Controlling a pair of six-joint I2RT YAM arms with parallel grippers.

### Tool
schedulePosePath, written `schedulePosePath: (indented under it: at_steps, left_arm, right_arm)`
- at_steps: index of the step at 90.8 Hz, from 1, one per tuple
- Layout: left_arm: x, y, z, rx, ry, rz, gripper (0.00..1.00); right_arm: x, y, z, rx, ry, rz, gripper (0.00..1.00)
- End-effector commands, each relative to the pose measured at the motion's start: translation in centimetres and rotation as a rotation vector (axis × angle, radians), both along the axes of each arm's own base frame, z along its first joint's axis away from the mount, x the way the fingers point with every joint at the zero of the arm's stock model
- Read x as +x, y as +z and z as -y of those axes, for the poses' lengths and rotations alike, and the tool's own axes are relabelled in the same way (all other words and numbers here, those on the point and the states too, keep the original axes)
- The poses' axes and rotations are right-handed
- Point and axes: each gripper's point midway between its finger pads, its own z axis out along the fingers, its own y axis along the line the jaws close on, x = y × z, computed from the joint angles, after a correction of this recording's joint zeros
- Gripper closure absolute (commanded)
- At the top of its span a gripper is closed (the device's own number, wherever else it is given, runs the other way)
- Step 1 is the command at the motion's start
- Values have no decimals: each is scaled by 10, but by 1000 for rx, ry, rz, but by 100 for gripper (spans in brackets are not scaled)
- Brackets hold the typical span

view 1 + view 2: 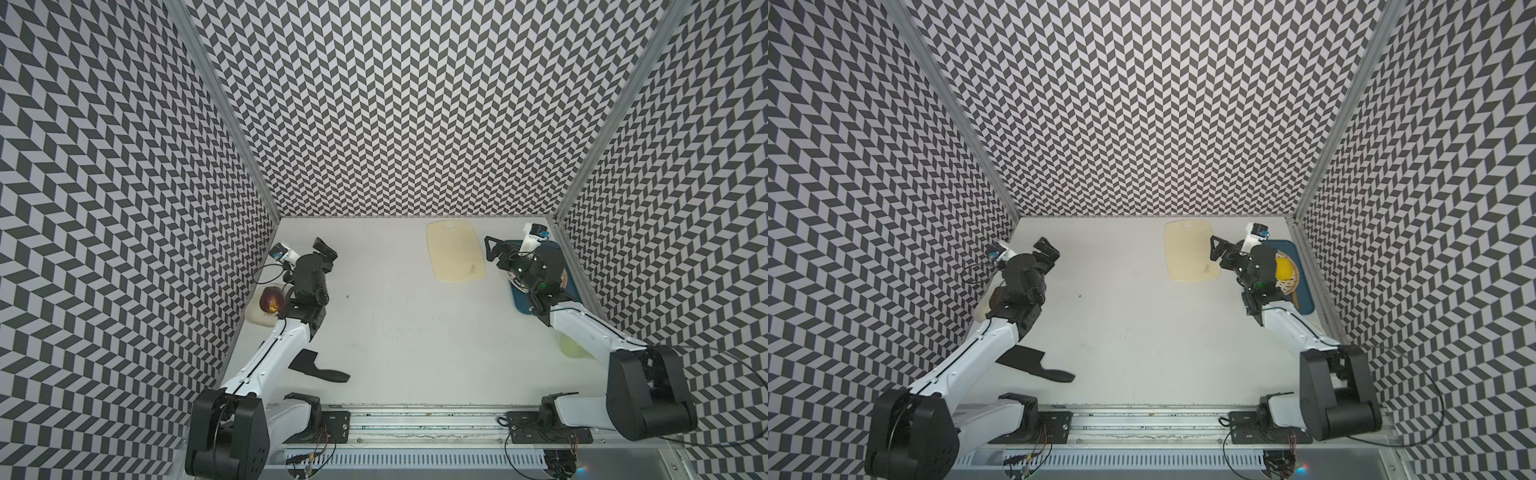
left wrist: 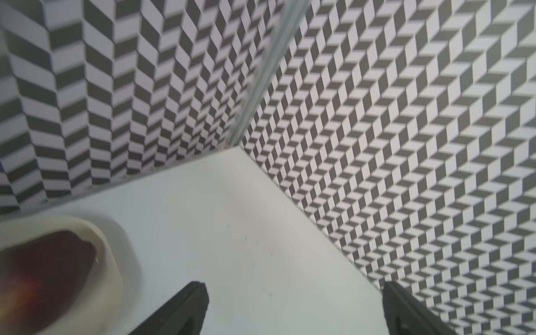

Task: Align the knife with the edge of the cutting board
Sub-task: Adjust the work surface at the center of the board.

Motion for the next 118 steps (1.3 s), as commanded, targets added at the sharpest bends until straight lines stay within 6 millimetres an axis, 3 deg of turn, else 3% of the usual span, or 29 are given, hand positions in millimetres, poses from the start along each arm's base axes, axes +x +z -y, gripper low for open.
schedulePosePath:
  at_steps: [1, 16, 28, 37, 50, 76, 86, 101, 118]
  left_arm:
    - [-6, -42, 24, 16, -5, -112, 0]
    - [-10, -61, 75, 23, -129, -167, 0]
    - [-30, -86, 112, 135, -217, -200, 0]
    - [-40, -99, 122, 205, -247, -238, 0]
    - [-40, -84, 135, 186, -326, -183, 0]
    - [-40, -87, 144, 148, -375, -175, 0]
    - [-39, -90, 146, 154, -379, -187, 0]
    - [-36, -93, 150, 147, -389, -194, 0]
    - [-35, -97, 151, 152, -387, -210, 0]
  right_arm:
    - [13, -31, -31, -27, 74, -131, 0]
    - [59, -65, -53, -103, 36, -242, 0]
    - [102, -99, -44, -159, -69, -337, 0]
    - [134, -128, -31, -200, -143, -424, 0]
    - [167, -150, -14, -150, -153, -475, 0]
    - [206, -154, 7, -124, -146, -437, 0]
    - [218, -159, 6, -121, -107, -427, 0]
    - [231, -173, -21, -84, 48, -441, 0]
    - [228, -182, -52, -61, 164, -444, 0]
